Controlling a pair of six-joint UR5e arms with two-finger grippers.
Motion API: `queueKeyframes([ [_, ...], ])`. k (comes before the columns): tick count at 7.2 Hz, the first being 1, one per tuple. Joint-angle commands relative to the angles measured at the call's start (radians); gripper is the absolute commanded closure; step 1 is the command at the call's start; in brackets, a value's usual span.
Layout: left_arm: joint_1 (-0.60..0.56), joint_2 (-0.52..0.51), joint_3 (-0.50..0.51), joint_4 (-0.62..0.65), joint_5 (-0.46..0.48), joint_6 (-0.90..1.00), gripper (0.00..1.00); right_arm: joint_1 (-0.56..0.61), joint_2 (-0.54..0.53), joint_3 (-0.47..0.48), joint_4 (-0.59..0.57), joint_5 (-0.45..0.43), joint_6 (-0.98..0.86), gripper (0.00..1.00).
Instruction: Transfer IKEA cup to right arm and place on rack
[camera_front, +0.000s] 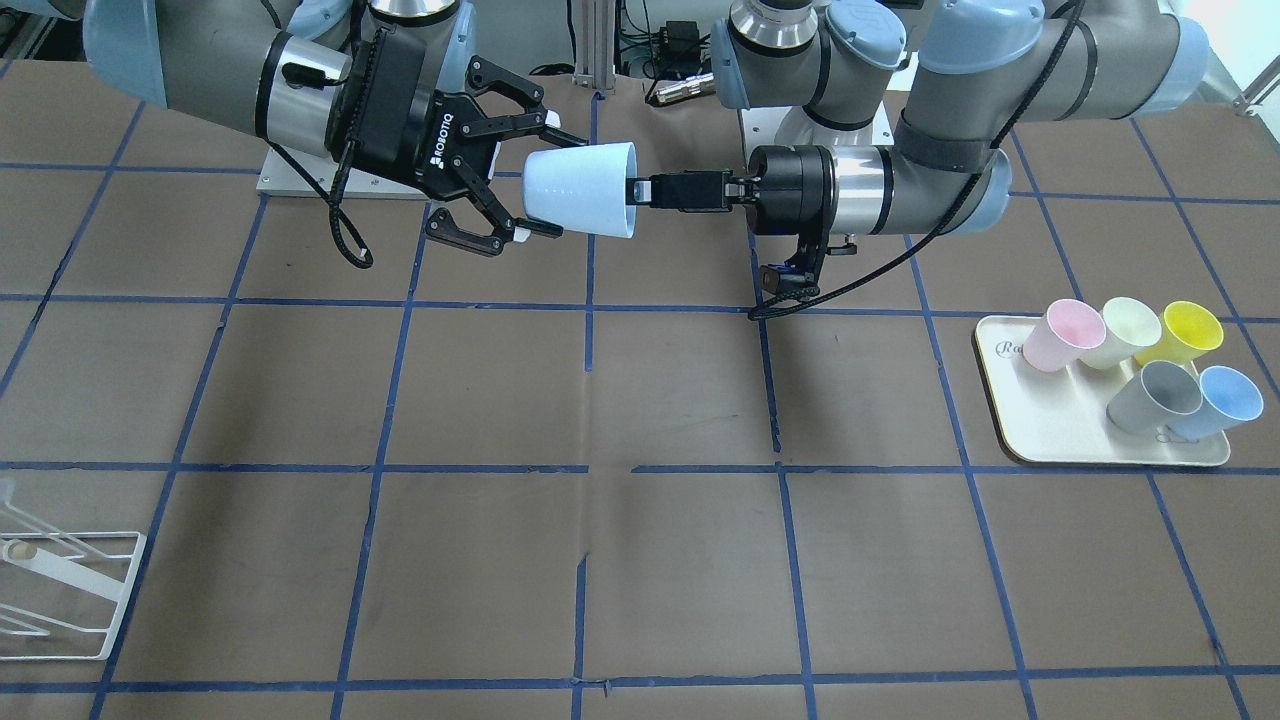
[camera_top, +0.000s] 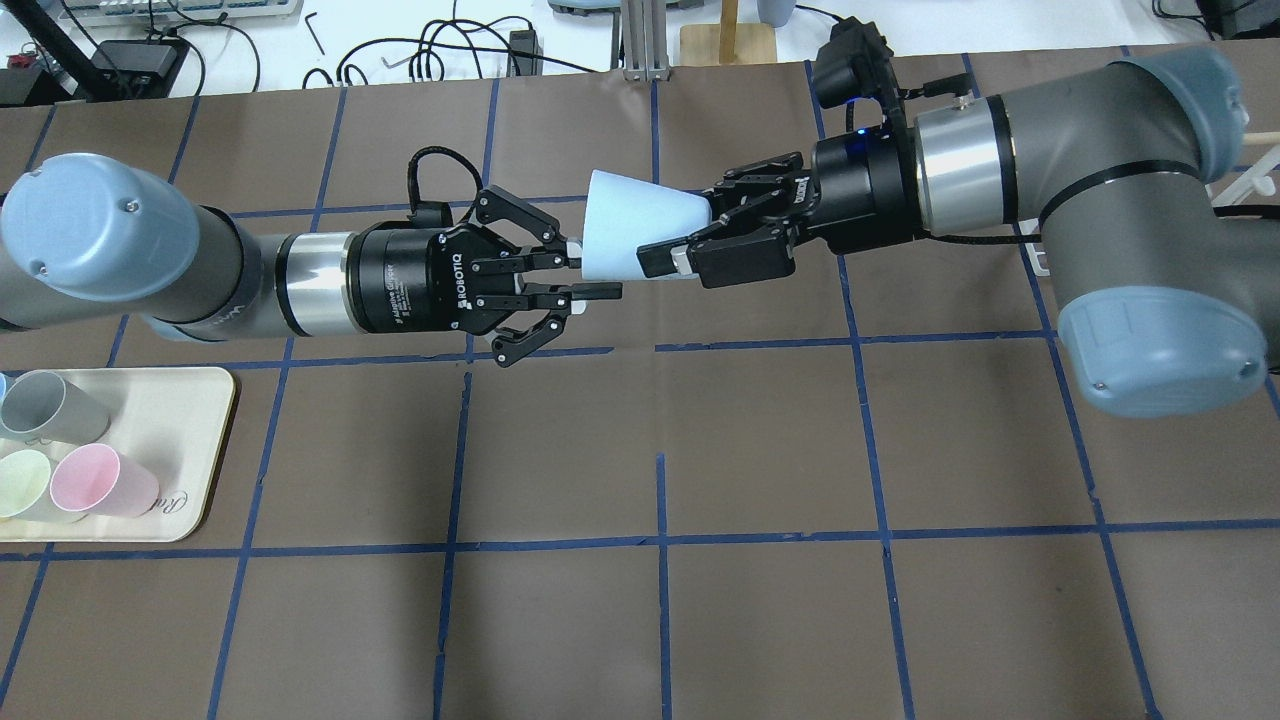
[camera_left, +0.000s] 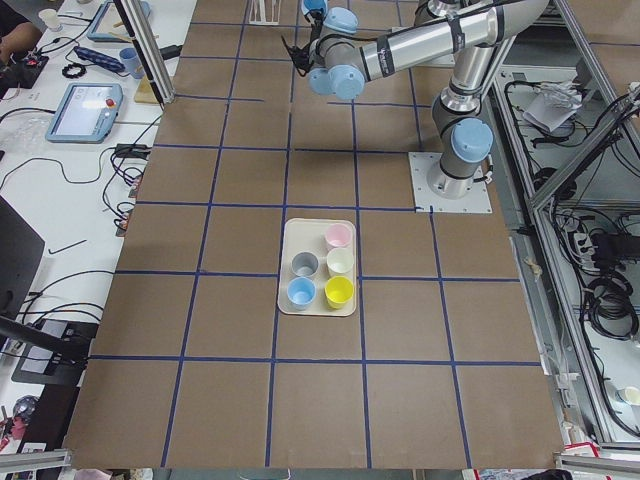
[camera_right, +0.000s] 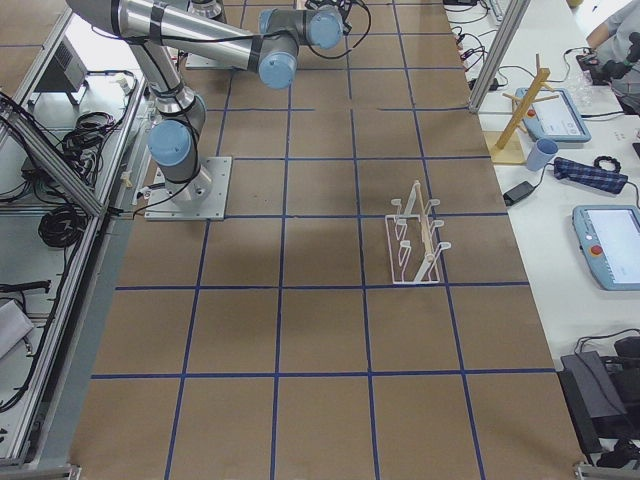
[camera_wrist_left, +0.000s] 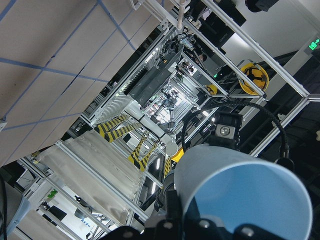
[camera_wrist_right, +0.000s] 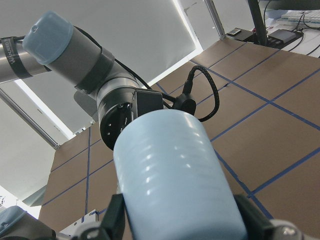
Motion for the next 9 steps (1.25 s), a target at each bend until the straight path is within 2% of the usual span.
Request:
queueKeyframes([
  [1,0.008,0.009,0.03,0.0,0.012,-0.047,0.0,0.0,-0.007,-0.004,-0.003,-0.003,0.005,0.83],
  [2,0.017,0.011,0.077,-0.002,0.017,-0.095,0.0,-0.012,-0.021,-0.011,-0.002,-0.073,0.005,0.87],
  [3,0.057,0.011,0.112,-0.003,0.059,-0.132,0.0,-0.017,-0.019,-0.045,0.001,-0.177,0.005,0.88],
  [4,0.106,0.019,0.135,0.0,0.166,-0.185,0.0,-0.024,-0.016,-0.086,0.014,-0.32,0.005,0.88],
  [5,0.135,0.028,0.158,0.007,0.206,-0.198,0.0,-0.053,-0.015,-0.12,0.076,-0.432,0.005,0.88],
  [6,0.14,0.037,0.197,0.024,0.319,-0.225,0.0,-0.095,-0.012,-0.146,0.136,-0.599,-0.001,0.88],
  [7,0.14,0.046,0.241,0.082,0.439,-0.271,0.02,-0.13,0.002,-0.16,0.141,-0.784,-0.009,0.87],
  [9,0.128,0.086,0.268,0.343,0.809,-0.395,0.0,-0.143,0.048,-0.182,0.132,-1.103,-0.027,0.83],
])
